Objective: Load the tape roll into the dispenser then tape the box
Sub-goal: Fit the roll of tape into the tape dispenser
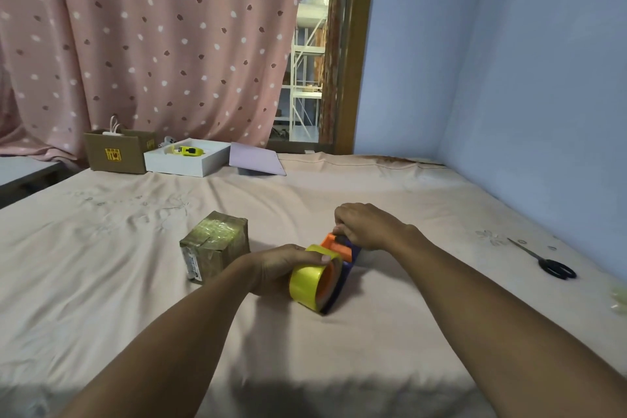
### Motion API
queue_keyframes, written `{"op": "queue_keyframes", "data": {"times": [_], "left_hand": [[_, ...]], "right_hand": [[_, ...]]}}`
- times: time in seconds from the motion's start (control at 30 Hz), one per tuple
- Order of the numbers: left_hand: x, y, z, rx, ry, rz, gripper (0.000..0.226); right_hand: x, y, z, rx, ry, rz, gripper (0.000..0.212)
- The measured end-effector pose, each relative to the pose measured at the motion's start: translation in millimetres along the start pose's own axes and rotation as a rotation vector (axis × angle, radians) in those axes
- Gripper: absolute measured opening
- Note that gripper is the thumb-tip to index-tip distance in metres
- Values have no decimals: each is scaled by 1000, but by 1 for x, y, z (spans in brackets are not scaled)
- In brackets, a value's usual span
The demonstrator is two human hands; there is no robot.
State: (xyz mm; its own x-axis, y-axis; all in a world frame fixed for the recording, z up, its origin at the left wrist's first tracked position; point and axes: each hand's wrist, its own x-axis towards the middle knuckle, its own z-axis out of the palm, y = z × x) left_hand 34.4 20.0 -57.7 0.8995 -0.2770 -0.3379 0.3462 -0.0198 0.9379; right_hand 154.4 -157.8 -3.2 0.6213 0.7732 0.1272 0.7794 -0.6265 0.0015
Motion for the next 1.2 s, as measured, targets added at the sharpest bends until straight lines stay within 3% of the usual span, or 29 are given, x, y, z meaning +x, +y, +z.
{"op": "queue_keyframes", "data": {"times": [0.13,0.33,0.53,0.73,0.9,1.1,1.2], "left_hand": [[1,-3,0,6,55,8,89],[1,-3,1,7,77,25,63],[1,-2,0,26,100,17,61],[-4,1,-2,-27,59,37,30],[-3,-1,3,-4,145,56,65],[-4,-4,6,-14,171,70,63],[-6,-10,8,-114,146,95,55]], "right_hand": [[-5,8,6,88,-31,79,15],[-6,11,1,128,-55,125,13],[-8,19,3,58,-30,160,12],[-7,33,5,8,24,216,19],[-8,44,13,50,-21,312,18],[-19,52,28,383,-40,427,22],[-19,52,23,410,-26,419,22]]}}
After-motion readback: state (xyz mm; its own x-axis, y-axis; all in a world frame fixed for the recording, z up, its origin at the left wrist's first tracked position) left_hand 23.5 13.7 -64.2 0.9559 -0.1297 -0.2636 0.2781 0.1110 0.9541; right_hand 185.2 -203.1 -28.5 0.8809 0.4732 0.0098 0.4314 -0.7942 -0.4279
